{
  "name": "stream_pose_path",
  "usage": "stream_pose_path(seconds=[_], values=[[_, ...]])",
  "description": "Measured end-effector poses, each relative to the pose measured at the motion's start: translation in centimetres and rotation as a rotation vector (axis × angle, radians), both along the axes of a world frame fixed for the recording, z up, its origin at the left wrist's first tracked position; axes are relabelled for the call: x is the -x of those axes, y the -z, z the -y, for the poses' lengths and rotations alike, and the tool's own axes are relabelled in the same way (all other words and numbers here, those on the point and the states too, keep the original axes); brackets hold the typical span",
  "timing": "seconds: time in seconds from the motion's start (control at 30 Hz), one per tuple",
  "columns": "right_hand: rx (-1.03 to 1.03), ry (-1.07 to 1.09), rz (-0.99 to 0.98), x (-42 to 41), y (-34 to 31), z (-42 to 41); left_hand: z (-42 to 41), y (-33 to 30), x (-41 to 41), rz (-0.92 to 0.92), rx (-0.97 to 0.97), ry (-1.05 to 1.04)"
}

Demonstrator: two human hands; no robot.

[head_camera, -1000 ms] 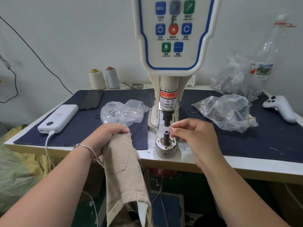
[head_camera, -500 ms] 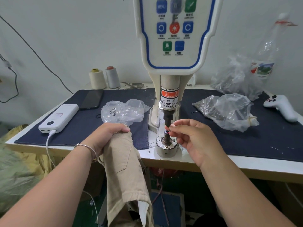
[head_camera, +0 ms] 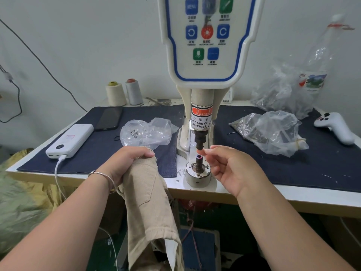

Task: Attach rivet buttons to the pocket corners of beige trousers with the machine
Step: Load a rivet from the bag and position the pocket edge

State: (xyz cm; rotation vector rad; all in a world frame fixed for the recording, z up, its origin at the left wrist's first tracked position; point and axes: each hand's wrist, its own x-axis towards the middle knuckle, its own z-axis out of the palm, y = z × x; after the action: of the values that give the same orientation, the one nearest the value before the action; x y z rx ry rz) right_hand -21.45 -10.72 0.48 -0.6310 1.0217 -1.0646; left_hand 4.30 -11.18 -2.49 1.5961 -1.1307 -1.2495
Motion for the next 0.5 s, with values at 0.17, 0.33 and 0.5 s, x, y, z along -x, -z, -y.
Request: stream_pose_path(seconds=[0.17, 0.33, 0.5], values=[[0.054, -0.001, -0.047, -0.22, -0.10, -0.08, 0.10, 0.25, -0.19, 0.003, -0.002, -0.001], [0.135, 0.051, -0.116, -0.43, -0.16, -0.23, 0.24, 0.37, -0.33, 0.009, -0.009, 0.001], [0.122, 0.065, -0.088, -0.39, -0.27, -0.23, 0.25, 0.39, -0.33, 0.006, -0.004, 0.015]])
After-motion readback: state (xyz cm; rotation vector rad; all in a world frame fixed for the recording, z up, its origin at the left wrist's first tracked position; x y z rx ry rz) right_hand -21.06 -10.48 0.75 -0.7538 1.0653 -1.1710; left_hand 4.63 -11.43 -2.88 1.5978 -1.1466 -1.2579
